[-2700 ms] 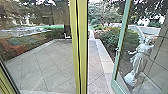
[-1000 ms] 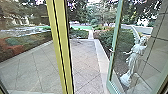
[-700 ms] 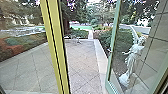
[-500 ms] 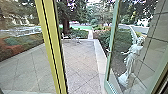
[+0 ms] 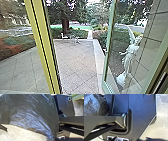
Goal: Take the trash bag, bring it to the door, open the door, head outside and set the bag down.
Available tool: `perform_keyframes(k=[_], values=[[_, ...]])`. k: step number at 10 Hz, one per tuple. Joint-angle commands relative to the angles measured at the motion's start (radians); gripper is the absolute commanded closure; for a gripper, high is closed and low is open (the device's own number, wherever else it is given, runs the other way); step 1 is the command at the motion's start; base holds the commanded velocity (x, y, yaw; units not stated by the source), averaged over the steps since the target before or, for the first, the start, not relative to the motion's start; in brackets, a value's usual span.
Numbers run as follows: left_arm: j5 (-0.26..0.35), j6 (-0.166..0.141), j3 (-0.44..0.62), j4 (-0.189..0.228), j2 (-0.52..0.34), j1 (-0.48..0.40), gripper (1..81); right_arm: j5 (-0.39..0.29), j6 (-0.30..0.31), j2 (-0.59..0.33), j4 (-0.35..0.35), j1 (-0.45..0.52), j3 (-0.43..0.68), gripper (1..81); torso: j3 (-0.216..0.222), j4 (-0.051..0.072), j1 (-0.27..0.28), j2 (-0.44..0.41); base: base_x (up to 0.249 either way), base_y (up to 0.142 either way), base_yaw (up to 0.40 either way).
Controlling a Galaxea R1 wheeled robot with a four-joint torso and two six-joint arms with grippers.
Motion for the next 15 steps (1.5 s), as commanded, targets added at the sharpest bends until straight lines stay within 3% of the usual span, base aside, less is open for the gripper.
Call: perform_keyframes(k=[1,7,15], values=[[0.066,0.004,0.003,0.005,0.001,-0.033,81.1,-0.055,0.003,0.005,0.004,0.045,0.006,1.0,0.0,0.0,0.0,0.0,0.0,-0.112,0.0],[0.068,0.004,0.003,0.005,0.0,-0.033,81.1,-0.055,0.003,0.007,0.004,0.048,0.007,1.0,0.0,0.0,0.0,0.0,0.0,-0.1,0.0],[0.068,0.002,0.003,0.002,0.006,-0.035,81.1,-0.055,0.003,0.008,0.004,0.049,0.009,1.0,0.0,0.0,0.0,0.0,0.0,0.0,0.0]])
